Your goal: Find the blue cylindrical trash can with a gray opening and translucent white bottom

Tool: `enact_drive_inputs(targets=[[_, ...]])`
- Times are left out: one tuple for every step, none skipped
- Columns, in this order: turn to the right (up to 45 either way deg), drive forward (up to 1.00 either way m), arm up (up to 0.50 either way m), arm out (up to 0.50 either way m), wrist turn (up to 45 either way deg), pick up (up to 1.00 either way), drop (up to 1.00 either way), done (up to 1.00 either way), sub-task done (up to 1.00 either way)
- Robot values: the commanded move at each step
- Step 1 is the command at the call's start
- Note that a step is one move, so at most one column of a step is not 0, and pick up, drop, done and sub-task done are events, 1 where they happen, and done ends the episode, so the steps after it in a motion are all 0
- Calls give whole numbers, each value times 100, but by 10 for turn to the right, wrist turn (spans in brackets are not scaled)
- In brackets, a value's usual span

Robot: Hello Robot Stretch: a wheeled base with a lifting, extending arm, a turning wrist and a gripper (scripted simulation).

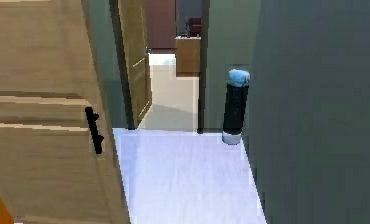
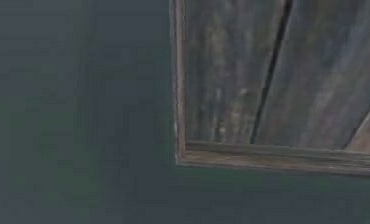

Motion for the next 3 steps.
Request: enact_drive_inputs(targets=[[0,20,0,0,0,0,0,0,0],[60,0,0,0,0,0,0,0,0],[0,100,0,0,0,0,0,0,0]])
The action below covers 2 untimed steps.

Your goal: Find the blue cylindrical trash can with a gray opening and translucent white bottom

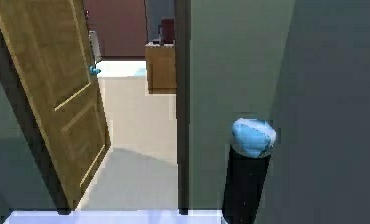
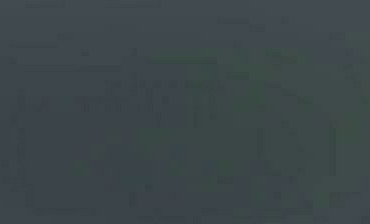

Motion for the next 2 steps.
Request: enact_drive_inputs(targets=[[60,0,0,0,0,0,0,0,0],[0,25,0,0,0,0,0,0,0]])
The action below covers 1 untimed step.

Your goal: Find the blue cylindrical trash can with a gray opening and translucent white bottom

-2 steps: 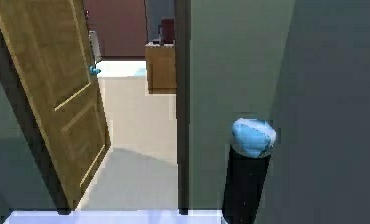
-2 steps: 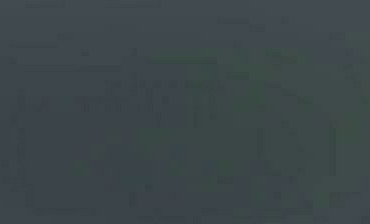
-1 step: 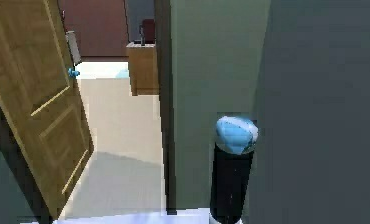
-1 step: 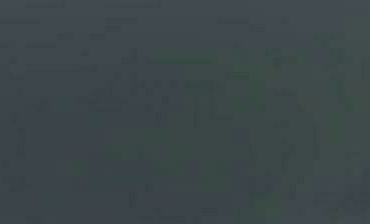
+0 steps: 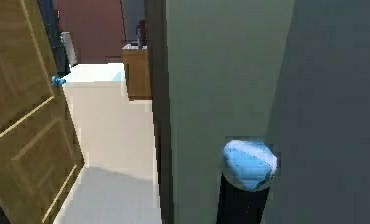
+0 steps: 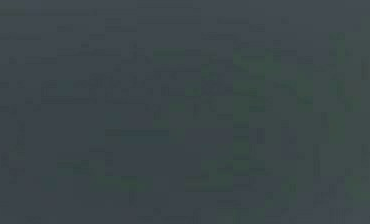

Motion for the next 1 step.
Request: enact_drive_inputs(targets=[[180,0,0,0,0,0,0,0,0]])
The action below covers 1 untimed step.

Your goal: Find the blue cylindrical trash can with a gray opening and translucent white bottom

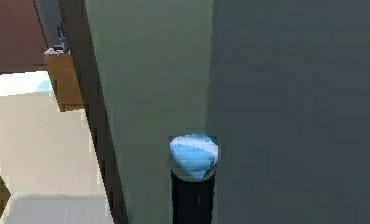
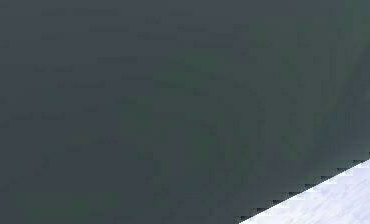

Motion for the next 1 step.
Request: enact_drive_inputs(targets=[[0,0,0,0,0,0,0,100,0]])
